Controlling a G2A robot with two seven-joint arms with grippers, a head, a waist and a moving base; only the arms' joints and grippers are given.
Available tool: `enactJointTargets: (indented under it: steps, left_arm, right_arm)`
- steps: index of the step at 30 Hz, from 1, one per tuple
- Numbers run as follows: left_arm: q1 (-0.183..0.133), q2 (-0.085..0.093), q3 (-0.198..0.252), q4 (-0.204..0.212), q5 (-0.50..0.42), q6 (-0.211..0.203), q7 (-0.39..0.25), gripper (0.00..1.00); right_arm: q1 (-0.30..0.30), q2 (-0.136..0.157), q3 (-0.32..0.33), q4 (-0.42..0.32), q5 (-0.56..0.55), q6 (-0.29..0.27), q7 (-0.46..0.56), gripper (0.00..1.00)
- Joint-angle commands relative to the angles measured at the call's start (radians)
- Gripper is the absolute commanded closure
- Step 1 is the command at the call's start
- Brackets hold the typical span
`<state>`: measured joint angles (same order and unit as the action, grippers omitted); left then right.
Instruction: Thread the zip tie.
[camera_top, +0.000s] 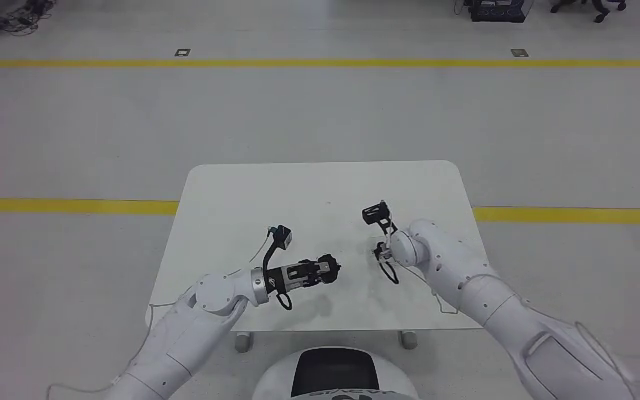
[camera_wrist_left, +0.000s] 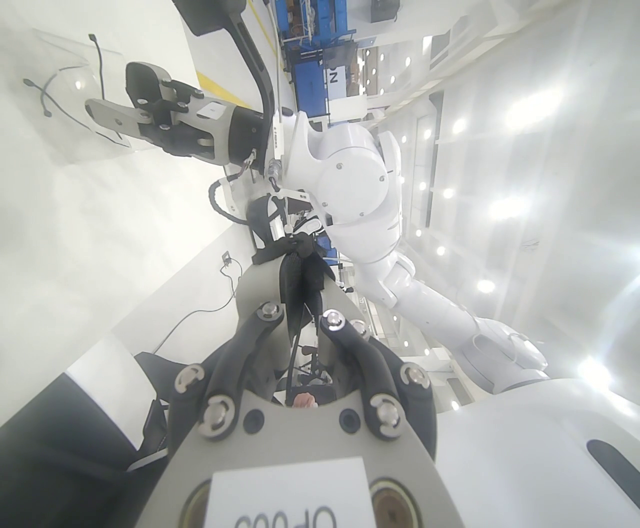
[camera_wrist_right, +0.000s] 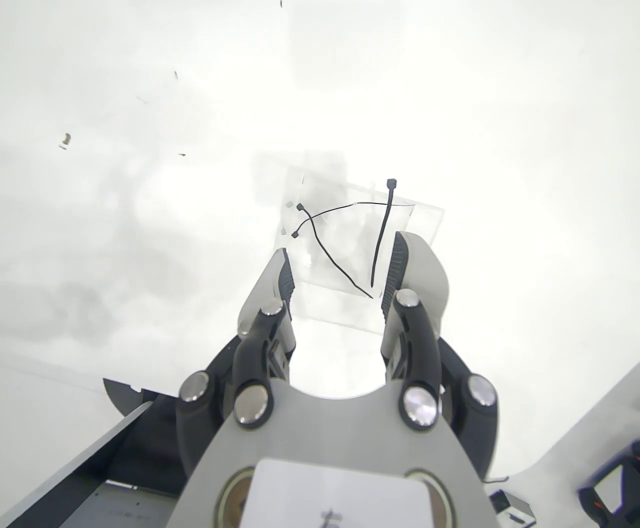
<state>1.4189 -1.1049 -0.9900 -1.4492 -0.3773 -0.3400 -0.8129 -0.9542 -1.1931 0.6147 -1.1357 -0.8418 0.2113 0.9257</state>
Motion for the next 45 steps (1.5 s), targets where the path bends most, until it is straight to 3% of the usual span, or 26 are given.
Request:
enactJointTargets:
  steps: [1, 45]
  left_arm:
    - [0.0, 0.0, 0.0, 0.0, 0.0, 0.0, 0.0, 1.0]
    - [0.0, 0.0, 0.0, 0.0, 0.0, 0.0, 0.0, 1.0]
  right_arm:
    - [0.001, -0.005, -0.001, 0.008, -0.004, 0.004, -0.002, 0.58]
    - [0.022, -0.106, -0.002, 0.18, -0.101, 0.012, -0.049, 0.68]
